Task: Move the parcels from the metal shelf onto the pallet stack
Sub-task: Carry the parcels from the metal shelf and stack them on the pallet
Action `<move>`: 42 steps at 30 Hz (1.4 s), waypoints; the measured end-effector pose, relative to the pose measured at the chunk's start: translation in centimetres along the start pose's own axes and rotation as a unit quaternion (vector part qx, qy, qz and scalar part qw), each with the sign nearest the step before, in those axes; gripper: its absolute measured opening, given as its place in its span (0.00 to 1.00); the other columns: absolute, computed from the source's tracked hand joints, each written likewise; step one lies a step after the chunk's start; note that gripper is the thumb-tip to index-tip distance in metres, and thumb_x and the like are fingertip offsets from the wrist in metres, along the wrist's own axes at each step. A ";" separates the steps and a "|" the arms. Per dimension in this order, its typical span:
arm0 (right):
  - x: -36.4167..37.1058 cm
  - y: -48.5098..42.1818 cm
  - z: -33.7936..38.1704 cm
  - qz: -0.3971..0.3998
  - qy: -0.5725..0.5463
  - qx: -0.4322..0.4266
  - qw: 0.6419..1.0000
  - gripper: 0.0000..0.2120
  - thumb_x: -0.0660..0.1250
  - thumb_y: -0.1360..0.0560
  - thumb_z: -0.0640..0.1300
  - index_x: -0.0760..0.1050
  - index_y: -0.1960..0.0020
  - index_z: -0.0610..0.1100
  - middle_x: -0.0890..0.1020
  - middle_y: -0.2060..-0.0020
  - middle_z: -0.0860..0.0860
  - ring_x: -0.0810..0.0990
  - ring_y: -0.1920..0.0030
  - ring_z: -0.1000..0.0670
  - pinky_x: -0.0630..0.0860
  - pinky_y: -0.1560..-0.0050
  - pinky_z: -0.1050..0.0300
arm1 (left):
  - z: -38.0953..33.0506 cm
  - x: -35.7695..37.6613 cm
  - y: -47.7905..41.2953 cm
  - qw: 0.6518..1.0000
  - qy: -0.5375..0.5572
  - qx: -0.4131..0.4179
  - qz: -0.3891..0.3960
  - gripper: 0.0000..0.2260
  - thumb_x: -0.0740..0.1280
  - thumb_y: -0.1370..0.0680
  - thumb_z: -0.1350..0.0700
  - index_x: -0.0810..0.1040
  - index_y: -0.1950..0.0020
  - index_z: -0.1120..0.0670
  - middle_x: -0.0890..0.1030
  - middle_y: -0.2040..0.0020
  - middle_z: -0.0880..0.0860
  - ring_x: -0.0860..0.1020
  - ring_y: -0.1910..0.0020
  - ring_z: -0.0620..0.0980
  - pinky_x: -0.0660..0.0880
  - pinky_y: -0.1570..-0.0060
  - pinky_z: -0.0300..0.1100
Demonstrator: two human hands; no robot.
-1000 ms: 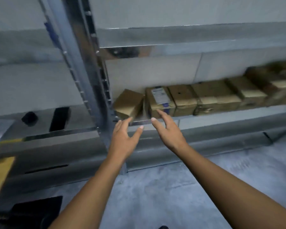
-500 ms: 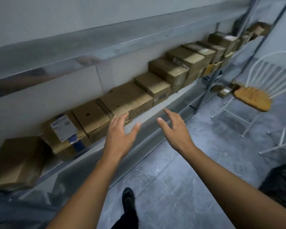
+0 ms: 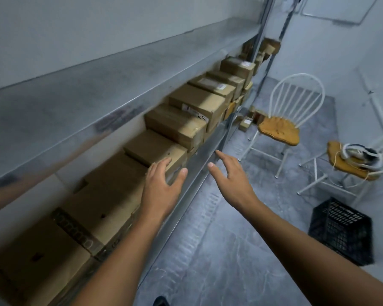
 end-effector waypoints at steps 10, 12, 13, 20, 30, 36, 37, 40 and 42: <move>-0.7 -7.1 -2.8 -0.018 -0.019 0.023 0.999 0.29 0.61 0.16 0.62 0.63 0.18 0.54 0.67 0.20 0.54 0.64 0.21 0.55 0.60 0.28 0.58 | 0.2 4.5 -7.1 1.000 0.002 -0.005 0.019 0.25 0.69 0.20 0.41 0.75 0.26 0.51 0.75 0.27 0.50 0.68 0.25 0.50 0.65 0.24 0.51; -0.7 -8.8 -3.6 -0.012 -0.022 0.019 1.000 0.30 0.61 0.16 0.62 0.63 0.18 0.54 0.68 0.21 0.54 0.65 0.21 0.55 0.61 0.29 0.58 | 0.3 5.7 -8.3 1.000 -0.003 -0.009 0.012 0.25 0.69 0.20 0.41 0.75 0.26 0.51 0.75 0.27 0.50 0.69 0.25 0.49 0.66 0.24 0.49; -0.7 -9.7 -4.0 -0.009 -0.023 0.015 1.000 0.30 0.61 0.16 0.62 0.63 0.18 0.54 0.68 0.21 0.54 0.65 0.22 0.55 0.61 0.30 0.59 | 0.3 6.3 -8.8 1.000 -0.006 -0.010 0.008 0.25 0.70 0.20 0.42 0.74 0.26 0.51 0.74 0.26 0.49 0.68 0.25 0.48 0.65 0.24 0.49; -0.8 -16.7 -7.8 0.046 -0.050 -0.007 0.998 0.30 0.61 0.17 0.63 0.63 0.18 0.54 0.68 0.21 0.53 0.65 0.22 0.54 0.61 0.29 0.58 | 0.2 10.5 -12.2 0.997 -0.048 -0.053 -0.035 0.28 0.68 0.21 0.37 0.72 0.24 0.47 0.67 0.21 0.45 0.65 0.23 0.44 0.62 0.28 0.41; -0.2 -24.1 -10.5 0.157 -0.098 -0.047 0.982 0.37 0.58 0.24 0.72 0.64 0.19 0.56 0.68 0.22 0.57 0.66 0.27 0.61 0.65 0.32 0.58 | -0.5 14.5 -15.1 0.980 -0.054 -0.132 -0.141 0.32 0.65 0.24 0.32 0.67 0.22 0.43 0.58 0.18 0.42 0.62 0.23 0.42 0.60 0.32 0.40; 2.4 -25.0 -11.2 0.217 -0.107 -0.051 0.969 0.28 0.63 0.17 0.63 0.65 0.20 0.56 0.69 0.24 0.56 0.68 0.26 0.57 0.67 0.31 0.55 | 0.7 15.0 -14.3 0.964 -0.068 -0.186 -0.178 0.32 0.69 0.23 0.35 0.66 0.22 0.41 0.54 0.18 0.42 0.60 0.21 0.47 0.60 0.32 0.41; 2.7 -25.1 -11.0 0.223 -0.110 -0.053 0.967 0.28 0.63 0.17 0.63 0.66 0.20 0.56 0.69 0.24 0.56 0.68 0.26 0.57 0.67 0.31 0.55 | 0.9 14.7 -14.4 0.962 -0.067 -0.195 -0.182 0.32 0.69 0.23 0.35 0.65 0.22 0.41 0.55 0.18 0.45 0.61 0.20 0.49 0.61 0.32 0.41; 3.4 -25.8 -10.7 0.220 -0.130 -0.037 0.966 0.28 0.64 0.18 0.62 0.66 0.22 0.53 0.71 0.25 0.54 0.70 0.26 0.54 0.69 0.28 0.52 | 1.5 13.9 -15.2 0.957 -0.061 -0.209 -0.190 0.34 0.69 0.23 0.35 0.63 0.20 0.42 0.63 0.20 0.52 0.66 0.22 0.52 0.63 0.33 0.42; 3.7 -26.2 -10.6 0.220 -0.143 -0.017 0.965 0.25 0.64 0.18 0.62 0.67 0.25 0.53 0.73 0.28 0.53 0.72 0.27 0.52 0.71 0.28 0.49 | 1.9 13.5 -16.0 0.954 -0.053 -0.220 -0.195 0.34 0.68 0.22 0.35 0.62 0.19 0.42 0.67 0.22 0.52 0.68 0.24 0.52 0.64 0.34 0.42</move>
Point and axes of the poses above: each hand's wrist, its own y-axis away from the middle knuckle, its own x-axis out of the palm, z = x × y, the point moved 4 cm from there along -y, towards the middle knuckle
